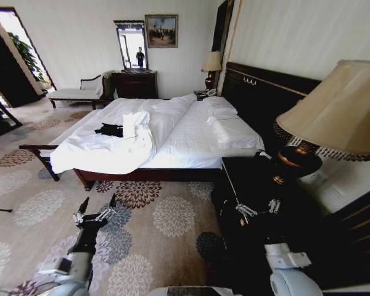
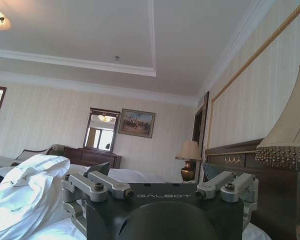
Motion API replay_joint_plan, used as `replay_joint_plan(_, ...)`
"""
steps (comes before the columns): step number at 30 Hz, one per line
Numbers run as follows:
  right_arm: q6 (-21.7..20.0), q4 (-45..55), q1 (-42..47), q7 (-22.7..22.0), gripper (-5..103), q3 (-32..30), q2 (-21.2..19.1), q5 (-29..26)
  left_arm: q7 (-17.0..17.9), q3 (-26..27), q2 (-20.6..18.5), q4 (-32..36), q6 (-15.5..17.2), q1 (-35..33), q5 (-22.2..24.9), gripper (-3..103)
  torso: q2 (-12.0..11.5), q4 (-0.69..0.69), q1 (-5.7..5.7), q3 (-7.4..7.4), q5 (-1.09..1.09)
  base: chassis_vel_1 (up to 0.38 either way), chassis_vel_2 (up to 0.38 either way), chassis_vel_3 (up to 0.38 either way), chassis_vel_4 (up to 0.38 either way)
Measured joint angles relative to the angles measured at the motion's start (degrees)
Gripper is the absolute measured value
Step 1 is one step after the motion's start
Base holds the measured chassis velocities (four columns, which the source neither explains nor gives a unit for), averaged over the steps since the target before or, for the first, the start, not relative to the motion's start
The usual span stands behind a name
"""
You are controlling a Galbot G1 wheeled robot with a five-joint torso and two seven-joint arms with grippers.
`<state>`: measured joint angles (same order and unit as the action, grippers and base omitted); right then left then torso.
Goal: Fold the clothes on the bed.
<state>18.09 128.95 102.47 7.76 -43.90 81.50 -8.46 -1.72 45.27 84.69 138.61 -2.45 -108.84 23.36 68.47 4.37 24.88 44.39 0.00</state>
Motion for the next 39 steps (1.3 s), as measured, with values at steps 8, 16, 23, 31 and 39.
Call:
replay_joint_plan(8,-2.59,1.58,0.19,-0.70,100,-2.23,-2.33,-4.01,-0.80,3.17,-4.02,1.94,6.98,2.50,7.62,100,0.00,0.01,0.00,0.00,-0.01,0.000,0.000,0.000,0.000)
replay_joint_plan(16,-2.50,-2.21,-3.47,-0.34,100,-7.29,-8.35,-7.01,-0.91,6.25,-9.71,-0.67,8.15,4.10,11.75,100,0.00,0.00,0.00,0.00,-0.01,0.000,0.000,0.000,0.000)
replay_joint_plan(23,-0.92,-3.90,-3.94,1.76,100,-7.17,-9.62,-5.82,-1.64,8.23,-10.95,-0.47,8.72,3.96,13.49,100,0.00,0.00,0.00,0.00,0.00,0.000,0.000,0.000,0.000)
replay_joint_plan(31,-1.67,-0.76,-3.23,2.11,100,-5.99,-6.27,-7.98,-1.64,8.44,-7.45,1.97,9.82,3.09,15.84,100,0.00,0.00,0.00,0.00,-0.01,0.000,0.000,0.000,0.000)
replay_joint_plan(39,-2.14,-0.23,-3.04,1.74,100,-6.01,-5.56,-9.11,-1.83,7.59,-5.65,1.25,8.85,3.30,12.45,100,0.00,0.01,0.00,0.00,-0.01,0.000,0.000,0.000,0.000)
